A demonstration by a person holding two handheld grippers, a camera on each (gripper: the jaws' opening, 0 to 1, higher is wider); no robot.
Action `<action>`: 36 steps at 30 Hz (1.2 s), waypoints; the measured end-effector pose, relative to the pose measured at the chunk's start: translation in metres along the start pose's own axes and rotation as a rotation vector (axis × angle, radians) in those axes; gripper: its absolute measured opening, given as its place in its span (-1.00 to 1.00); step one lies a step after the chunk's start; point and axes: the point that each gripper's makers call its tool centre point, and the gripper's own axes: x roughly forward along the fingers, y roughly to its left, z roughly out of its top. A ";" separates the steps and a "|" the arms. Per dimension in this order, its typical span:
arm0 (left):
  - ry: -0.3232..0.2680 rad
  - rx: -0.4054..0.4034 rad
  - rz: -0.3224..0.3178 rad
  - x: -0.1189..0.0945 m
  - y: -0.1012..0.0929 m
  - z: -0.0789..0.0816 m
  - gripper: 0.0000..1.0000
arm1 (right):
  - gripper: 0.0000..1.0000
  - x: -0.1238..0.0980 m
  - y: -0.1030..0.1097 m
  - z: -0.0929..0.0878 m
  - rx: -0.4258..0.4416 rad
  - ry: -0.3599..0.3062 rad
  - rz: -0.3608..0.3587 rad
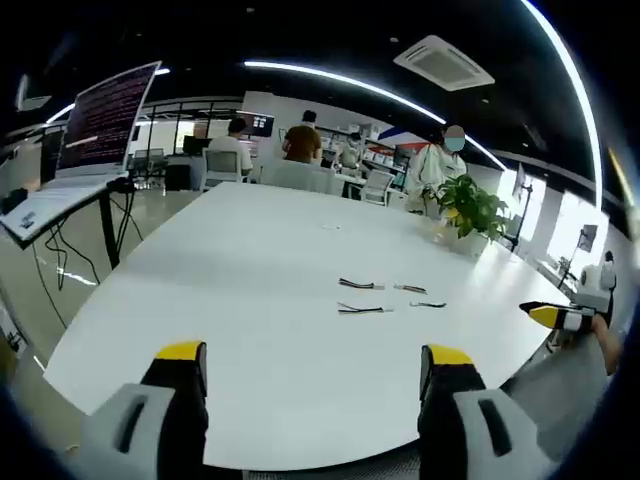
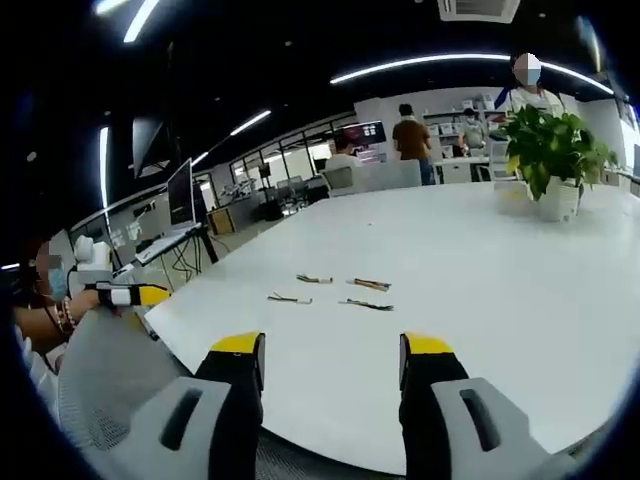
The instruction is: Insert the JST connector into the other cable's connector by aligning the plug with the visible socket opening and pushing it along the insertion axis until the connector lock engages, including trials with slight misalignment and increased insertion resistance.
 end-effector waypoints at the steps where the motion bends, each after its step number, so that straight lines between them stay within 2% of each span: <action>1: 0.000 0.000 -0.001 0.000 0.000 0.000 0.73 | 0.04 0.000 0.000 0.000 0.000 0.000 0.000; 23: -0.015 -0.013 -0.010 -0.001 -0.001 0.002 0.74 | 0.06 -0.001 0.000 0.001 0.004 -0.007 -0.005; 36: -0.030 -0.023 -0.002 -0.002 0.001 0.004 0.72 | 0.03 0.000 0.002 -0.003 -0.005 0.016 0.002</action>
